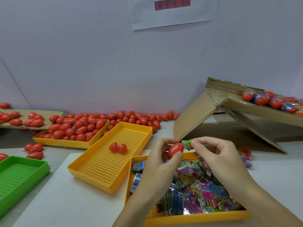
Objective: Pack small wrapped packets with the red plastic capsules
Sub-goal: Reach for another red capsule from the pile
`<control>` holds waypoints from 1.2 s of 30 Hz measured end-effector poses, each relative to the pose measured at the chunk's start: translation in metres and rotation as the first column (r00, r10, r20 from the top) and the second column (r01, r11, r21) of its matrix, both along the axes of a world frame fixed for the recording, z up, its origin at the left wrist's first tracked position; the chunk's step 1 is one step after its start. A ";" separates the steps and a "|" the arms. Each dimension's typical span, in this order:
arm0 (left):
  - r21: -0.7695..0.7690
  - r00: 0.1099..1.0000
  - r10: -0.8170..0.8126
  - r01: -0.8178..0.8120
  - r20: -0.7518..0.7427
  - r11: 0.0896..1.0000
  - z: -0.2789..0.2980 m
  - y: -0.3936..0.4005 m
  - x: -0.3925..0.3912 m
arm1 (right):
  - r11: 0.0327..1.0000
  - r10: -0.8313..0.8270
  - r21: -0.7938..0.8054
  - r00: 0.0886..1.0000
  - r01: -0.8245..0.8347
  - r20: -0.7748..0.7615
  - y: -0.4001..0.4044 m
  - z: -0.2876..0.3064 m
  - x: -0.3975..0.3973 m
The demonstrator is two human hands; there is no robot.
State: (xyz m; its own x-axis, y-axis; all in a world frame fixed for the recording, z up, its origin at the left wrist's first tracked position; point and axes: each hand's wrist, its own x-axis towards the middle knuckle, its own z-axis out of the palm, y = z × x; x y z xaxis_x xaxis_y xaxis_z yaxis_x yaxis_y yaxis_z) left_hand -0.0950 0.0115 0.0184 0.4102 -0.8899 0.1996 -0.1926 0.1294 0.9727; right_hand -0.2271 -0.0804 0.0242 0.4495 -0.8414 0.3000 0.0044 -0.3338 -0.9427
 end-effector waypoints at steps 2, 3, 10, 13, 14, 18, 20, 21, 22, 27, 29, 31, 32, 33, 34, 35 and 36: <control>-0.012 0.999 0.020 -0.020 0.027 1.000 0.000 0.000 0.000 | 0.999 0.008 -0.037 1.000 -0.008 -0.002 0.000 0.000 0.000; -0.013 0.999 0.031 -0.031 0.043 0.999 -0.001 0.000 0.000 | 0.998 0.014 -0.054 1.000 -0.014 -0.006 0.001 0.000 0.000; -0.043 0.999 0.034 -0.032 0.039 0.999 -0.002 -0.002 0.001 | 0.994 0.029 -0.104 0.999 -0.031 -0.025 -0.002 -0.001 0.000; -0.070 1.000 0.013 -0.012 0.015 0.997 -0.002 -0.003 0.002 | 0.994 0.037 -0.107 0.999 -0.038 -0.004 -0.001 0.001 -0.001; -0.073 1.000 -0.003 0.003 -0.004 0.997 -0.001 -0.003 0.002 | 0.994 0.039 -0.105 0.999 -0.039 0.000 -0.001 0.001 -0.001; -0.087 0.993 -0.074 0.066 -0.093 0.994 0.000 -0.002 0.001 | 0.995 0.036 -0.094 0.999 -0.035 0.003 0.000 0.001 -0.001; -0.093 0.989 -0.085 0.074 -0.118 0.993 0.000 -0.003 0.001 | 0.995 0.036 -0.095 0.999 -0.035 0.008 0.000 0.002 -0.001; -0.095 0.987 -0.090 0.077 -0.132 0.992 -0.001 -0.003 0.001 | 0.995 0.035 -0.098 0.999 -0.034 0.008 0.000 0.002 -0.001; -0.098 0.985 -0.095 0.081 -0.144 0.992 -0.002 -0.004 0.001 | 0.994 0.032 -0.102 0.999 -0.031 0.008 0.000 0.002 -0.001; -0.114 0.952 -0.170 0.145 -0.253 0.983 -0.003 -0.004 0.003 | 0.990 0.037 -0.138 0.999 -0.036 0.005 0.002 0.002 0.000; -0.113 0.946 -0.194 0.170 -0.260 0.979 -0.003 -0.005 0.004 | 0.991 0.032 -0.131 0.999 -0.029 0.022 0.002 0.003 -0.001; -0.099 0.952 -0.194 0.175 -0.235 0.980 -0.004 -0.004 0.004 | 0.992 0.027 -0.123 0.999 -0.022 0.037 0.002 0.005 -0.001; -0.091 0.953 -0.194 0.177 -0.234 0.980 -0.004 -0.004 0.004 | 0.993 0.024 -0.117 0.999 -0.019 0.043 0.002 0.005 -0.002; -0.082 0.952 -0.192 0.178 -0.239 0.981 -0.004 -0.004 0.003 | 0.994 0.021 -0.109 0.999 -0.016 0.046 0.002 0.005 -0.002; -0.073 0.951 -0.188 0.175 -0.246 0.982 -0.004 -0.004 0.003 | 0.994 0.018 -0.104 0.999 -0.014 0.044 0.002 0.005 -0.002; -0.064 0.950 -0.183 0.172 -0.252 0.983 -0.004 -0.004 0.004 | 0.995 0.016 -0.100 0.999 -0.012 0.042 0.002 0.005 -0.002; -0.059 0.949 -0.181 0.171 -0.259 0.983 -0.004 -0.004 0.004 | 0.995 0.014 -0.100 0.999 -0.009 0.042 0.001 0.005 -0.003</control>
State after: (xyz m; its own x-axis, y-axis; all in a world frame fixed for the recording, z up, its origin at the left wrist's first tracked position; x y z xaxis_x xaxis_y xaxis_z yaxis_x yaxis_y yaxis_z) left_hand -0.0912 0.0079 0.0144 0.2896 -0.9471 0.1384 0.0977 0.1731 0.9800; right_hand -0.2297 -0.0790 0.0295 0.4442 -0.8012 0.4011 0.0478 -0.4258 -0.9035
